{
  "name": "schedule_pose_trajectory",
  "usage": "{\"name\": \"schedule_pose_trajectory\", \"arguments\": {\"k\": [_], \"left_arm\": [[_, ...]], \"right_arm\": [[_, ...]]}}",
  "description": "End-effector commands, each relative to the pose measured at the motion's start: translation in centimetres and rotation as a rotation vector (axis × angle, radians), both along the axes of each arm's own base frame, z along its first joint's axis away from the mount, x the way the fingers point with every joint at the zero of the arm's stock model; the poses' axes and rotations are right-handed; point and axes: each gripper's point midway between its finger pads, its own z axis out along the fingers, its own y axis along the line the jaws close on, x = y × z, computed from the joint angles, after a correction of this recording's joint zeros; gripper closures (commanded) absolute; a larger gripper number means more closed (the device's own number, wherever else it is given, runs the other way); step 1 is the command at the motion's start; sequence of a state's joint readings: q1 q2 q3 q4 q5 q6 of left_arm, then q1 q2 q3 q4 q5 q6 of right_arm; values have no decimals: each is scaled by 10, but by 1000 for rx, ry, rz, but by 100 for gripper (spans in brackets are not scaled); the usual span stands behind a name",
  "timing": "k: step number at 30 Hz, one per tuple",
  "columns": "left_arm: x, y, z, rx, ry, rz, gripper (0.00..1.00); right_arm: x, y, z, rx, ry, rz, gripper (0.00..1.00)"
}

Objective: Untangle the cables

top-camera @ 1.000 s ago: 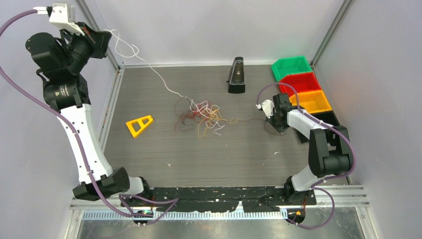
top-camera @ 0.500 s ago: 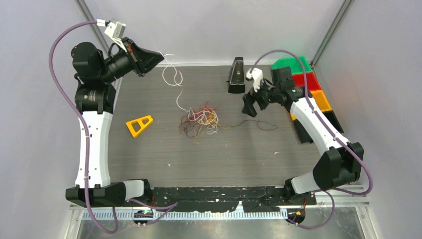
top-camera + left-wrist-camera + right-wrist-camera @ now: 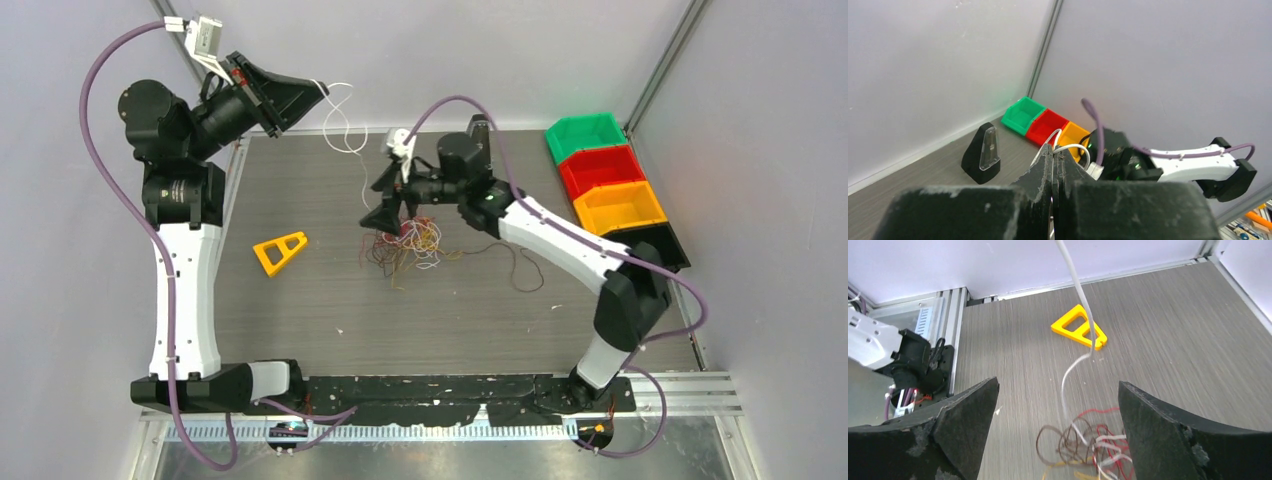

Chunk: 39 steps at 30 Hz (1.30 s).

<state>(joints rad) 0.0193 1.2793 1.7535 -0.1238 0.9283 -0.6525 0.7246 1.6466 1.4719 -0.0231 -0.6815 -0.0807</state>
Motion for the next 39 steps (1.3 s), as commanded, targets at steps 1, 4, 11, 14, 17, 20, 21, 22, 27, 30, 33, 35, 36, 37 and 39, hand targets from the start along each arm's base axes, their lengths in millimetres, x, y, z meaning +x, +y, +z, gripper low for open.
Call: {"name": "schedule_pose_trajectory", "arguments": {"k": [1, 4, 11, 14, 17, 20, 21, 22, 27, 30, 33, 35, 36, 37, 39], "left_arm": [[-24, -5, 29, -28, -78, -38, 100], [-28, -2, 46, -48, -112, -26, 100], [-59, 12, 139, -120, -344, 26, 100], [-78, 19, 176, -148, -476, 75, 100], [-95, 28, 201, -184, -580, 137, 100], [-105, 43, 222, -235, -650, 228, 100], [-110, 47, 228, -249, -673, 251, 100], [-112, 51, 233, -263, -686, 273, 100], [-108, 54, 230, -261, -678, 290, 100], [-95, 51, 217, -251, -614, 262, 100], [-76, 50, 193, -247, -517, 240, 100], [-58, 51, 173, -238, -447, 242, 100], [-51, 51, 163, -234, -414, 240, 100], [-45, 51, 154, -229, -387, 235, 100], [-36, 50, 141, -226, -350, 226, 100]], "right_arm": [[17, 39, 24, 155, -86, -35, 12], [28, 51, -10, 113, -65, -61, 31], [35, 28, -138, -100, 93, -116, 48], [29, 18, -178, -165, 169, -125, 47], [23, 12, -202, -211, 244, -128, 44], [19, 5, -217, -245, 273, -129, 40], [19, 3, -218, -249, 276, -129, 40], [16, 0, -222, -257, 283, -128, 39], [15, -18, -212, -272, 296, -127, 23], [13, -26, -183, -247, 232, -105, 13], [4, -26, -117, -148, 127, -65, 5], [-5, -26, -74, -79, 82, -29, 1], [-11, -25, -59, -53, 81, -9, 2], [-16, -24, -33, -13, 50, 1, 4], [-24, -21, -1, 41, 37, 23, 5]]}}
